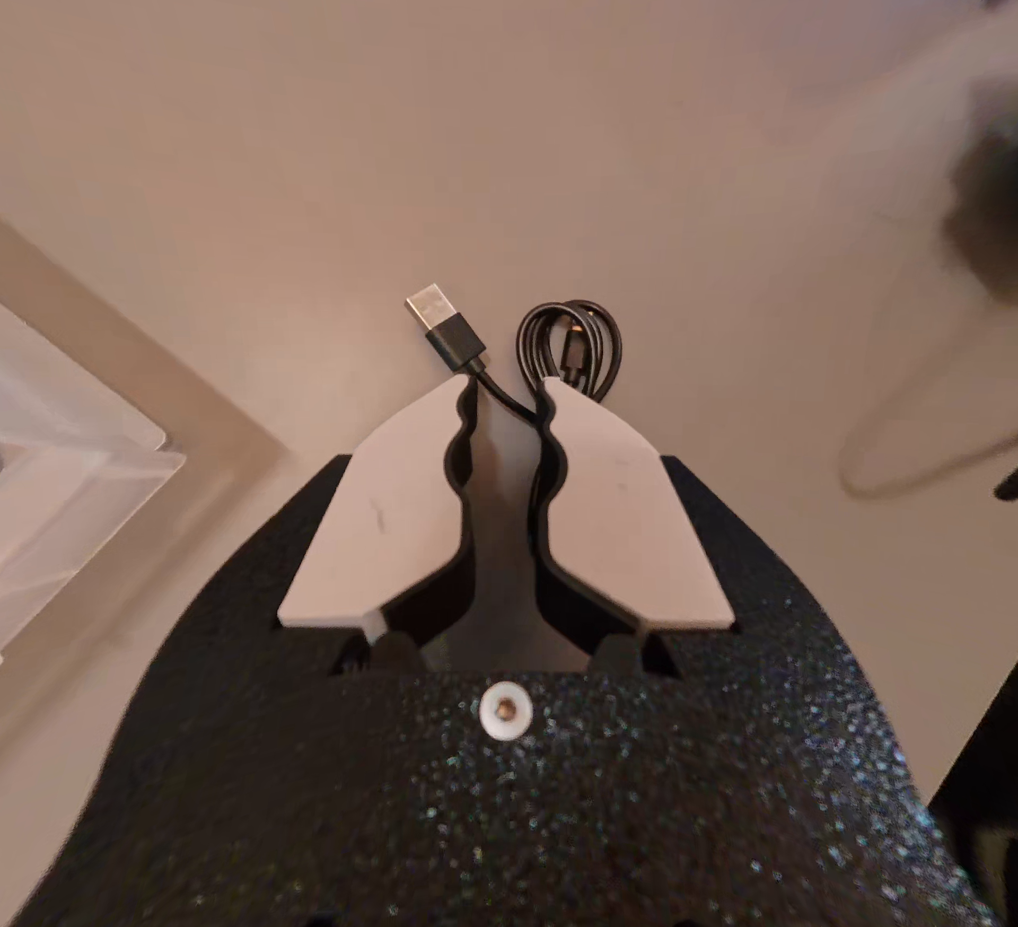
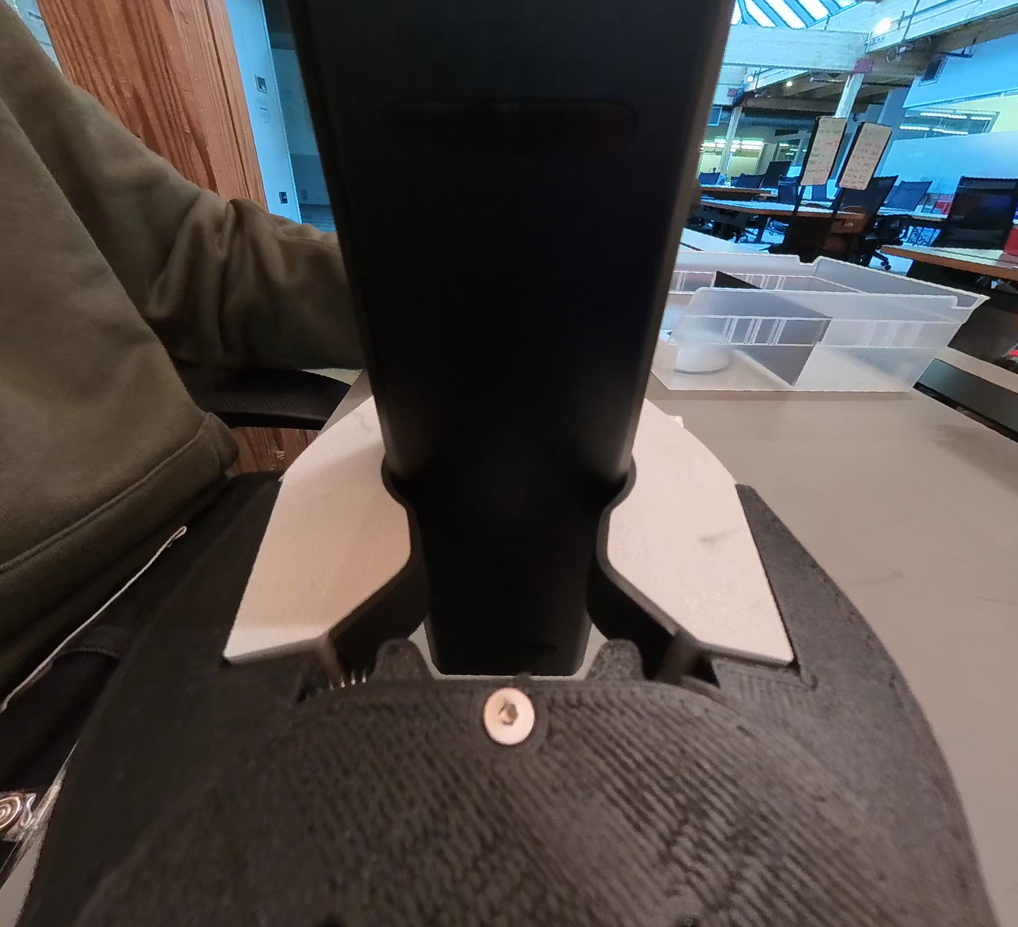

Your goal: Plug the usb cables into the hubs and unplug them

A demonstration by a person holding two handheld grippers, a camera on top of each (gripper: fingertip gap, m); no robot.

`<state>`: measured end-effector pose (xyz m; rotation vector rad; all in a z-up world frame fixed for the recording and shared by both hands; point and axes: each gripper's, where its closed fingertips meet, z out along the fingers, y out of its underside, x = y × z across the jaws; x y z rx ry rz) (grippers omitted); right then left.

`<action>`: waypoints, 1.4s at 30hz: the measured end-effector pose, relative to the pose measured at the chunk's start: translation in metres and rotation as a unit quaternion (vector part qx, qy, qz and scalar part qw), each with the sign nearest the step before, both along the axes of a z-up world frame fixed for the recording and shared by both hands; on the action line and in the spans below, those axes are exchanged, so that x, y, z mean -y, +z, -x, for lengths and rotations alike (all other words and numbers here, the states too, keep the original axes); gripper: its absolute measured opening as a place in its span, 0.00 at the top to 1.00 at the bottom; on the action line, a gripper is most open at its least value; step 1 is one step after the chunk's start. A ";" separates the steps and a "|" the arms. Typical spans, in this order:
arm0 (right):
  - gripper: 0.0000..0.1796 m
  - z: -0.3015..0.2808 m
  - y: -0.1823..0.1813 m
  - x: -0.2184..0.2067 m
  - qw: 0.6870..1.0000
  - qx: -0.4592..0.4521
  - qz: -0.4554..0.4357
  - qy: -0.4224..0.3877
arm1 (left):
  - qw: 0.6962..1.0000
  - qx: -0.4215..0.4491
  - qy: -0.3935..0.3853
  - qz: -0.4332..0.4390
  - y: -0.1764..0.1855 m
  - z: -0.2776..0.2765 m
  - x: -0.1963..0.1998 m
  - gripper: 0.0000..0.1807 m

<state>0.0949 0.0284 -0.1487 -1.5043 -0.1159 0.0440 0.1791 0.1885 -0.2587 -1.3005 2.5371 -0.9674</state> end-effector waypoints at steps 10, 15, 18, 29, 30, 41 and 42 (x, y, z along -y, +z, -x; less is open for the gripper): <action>0.60 0.002 -0.002 -0.002 1.000 0.006 0.010 0.004 | 0.989 -0.018 0.072 -0.127 0.001 -0.004 -0.017 0.87; 0.60 0.003 -0.002 -0.002 1.000 0.009 0.009 0.004 | 0.987 -0.033 0.111 -0.115 -0.004 -0.020 -0.013 0.90; 0.60 0.003 -0.002 -0.001 1.000 0.006 0.008 0.004 | 0.985 -0.042 0.094 -0.136 -0.009 -0.024 -0.008 0.90; 0.60 0.004 -0.003 -0.002 1.000 0.009 0.011 0.008 | 0.918 0.157 -0.342 -0.126 0.009 -0.002 0.073 0.88; 0.60 0.004 -0.003 -0.002 1.000 0.009 0.011 0.008 | 0.930 0.142 -0.316 -0.124 0.011 -0.005 0.072 0.87; 0.60 0.006 -0.005 -0.003 1.000 0.013 0.018 0.010 | 0.989 -0.042 -0.072 -0.124 0.001 0.000 0.069 0.96; 0.60 0.005 -0.004 -0.003 1.000 0.013 0.015 0.009 | 0.988 -0.057 -0.068 -0.127 -0.003 0.001 0.069 0.95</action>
